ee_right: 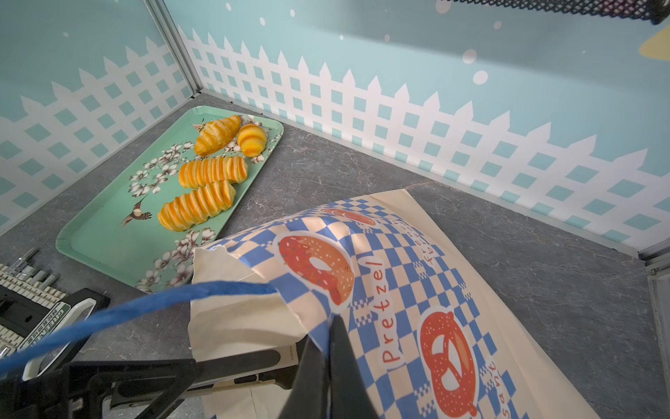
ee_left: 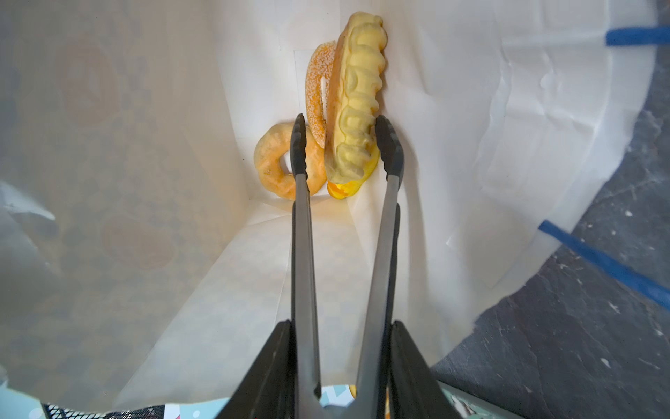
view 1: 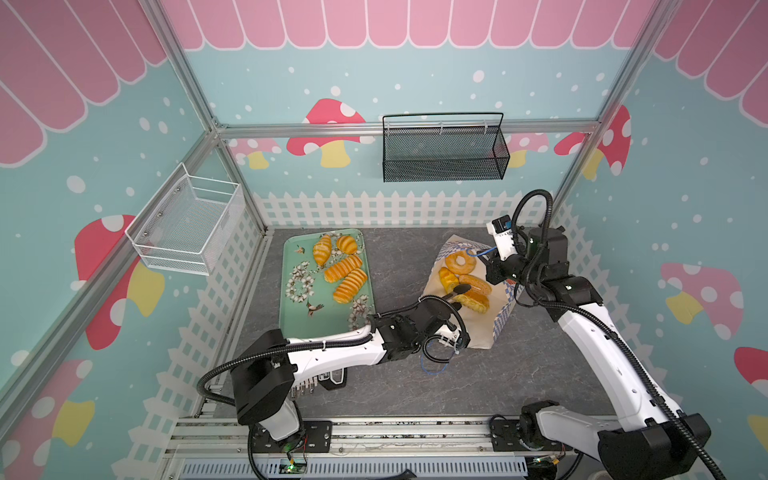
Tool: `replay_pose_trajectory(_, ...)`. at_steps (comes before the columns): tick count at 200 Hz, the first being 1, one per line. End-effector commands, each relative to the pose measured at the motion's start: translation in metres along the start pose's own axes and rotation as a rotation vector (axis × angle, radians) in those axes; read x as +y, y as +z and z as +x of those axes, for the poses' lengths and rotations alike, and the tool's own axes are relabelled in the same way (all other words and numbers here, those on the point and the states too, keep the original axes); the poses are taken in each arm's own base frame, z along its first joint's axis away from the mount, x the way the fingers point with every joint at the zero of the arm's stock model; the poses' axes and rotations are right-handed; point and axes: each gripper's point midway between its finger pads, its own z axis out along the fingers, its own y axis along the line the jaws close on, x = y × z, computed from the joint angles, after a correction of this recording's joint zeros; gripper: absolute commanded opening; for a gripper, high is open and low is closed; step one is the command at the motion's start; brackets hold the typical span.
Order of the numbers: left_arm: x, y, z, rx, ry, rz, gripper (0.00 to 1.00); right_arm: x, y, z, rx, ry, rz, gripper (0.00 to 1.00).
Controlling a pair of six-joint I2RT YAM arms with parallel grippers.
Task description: Take the fake bread out of the paper bag
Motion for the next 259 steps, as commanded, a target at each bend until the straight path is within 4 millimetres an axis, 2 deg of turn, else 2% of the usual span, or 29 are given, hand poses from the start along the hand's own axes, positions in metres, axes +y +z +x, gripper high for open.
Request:
replay_pose_trajectory(1, 0.020, -0.008, -0.005, -0.031, -0.004, -0.068, 0.35, 0.006, -0.002, -0.003, 0.003, 0.002, -0.029, 0.00)
replay_pose_trajectory(46, 0.012, 0.006, -0.004, 0.002, 0.010, -0.025, 0.35, 0.007, -0.004, -0.005, -0.002, 0.002, -0.029, 0.00)
replay_pose_trajectory(90, 0.011, 0.010, -0.007, -0.006, 0.015, -0.018, 0.33, 0.007, -0.007, -0.005, -0.002, -0.005, -0.022, 0.00)
replay_pose_trajectory(108, 0.010, 0.011, -0.007, -0.006, 0.015, -0.016, 0.31, 0.006, -0.007, -0.005, -0.002, -0.006, -0.019, 0.00)
replay_pose_trajectory(124, 0.011, 0.009, -0.006, -0.006, 0.015, -0.023, 0.24, 0.006, -0.006, -0.005, 0.000, -0.005, -0.022, 0.00)
replay_pose_trajectory(164, 0.022, -0.010, -0.008, -0.045, -0.014, -0.060, 0.00, 0.003, -0.005, -0.005, 0.003, -0.006, -0.007, 0.00)
replay_pose_trajectory(190, 0.029, -0.028, -0.007, -0.060, -0.035, -0.075, 0.00, -0.001, -0.006, -0.006, -0.003, -0.001, 0.020, 0.00)
replay_pose_trajectory(259, 0.032, -0.069, 0.001, -0.064, -0.077, -0.101, 0.00, -0.007, -0.007, -0.013, -0.033, 0.021, 0.054, 0.00)
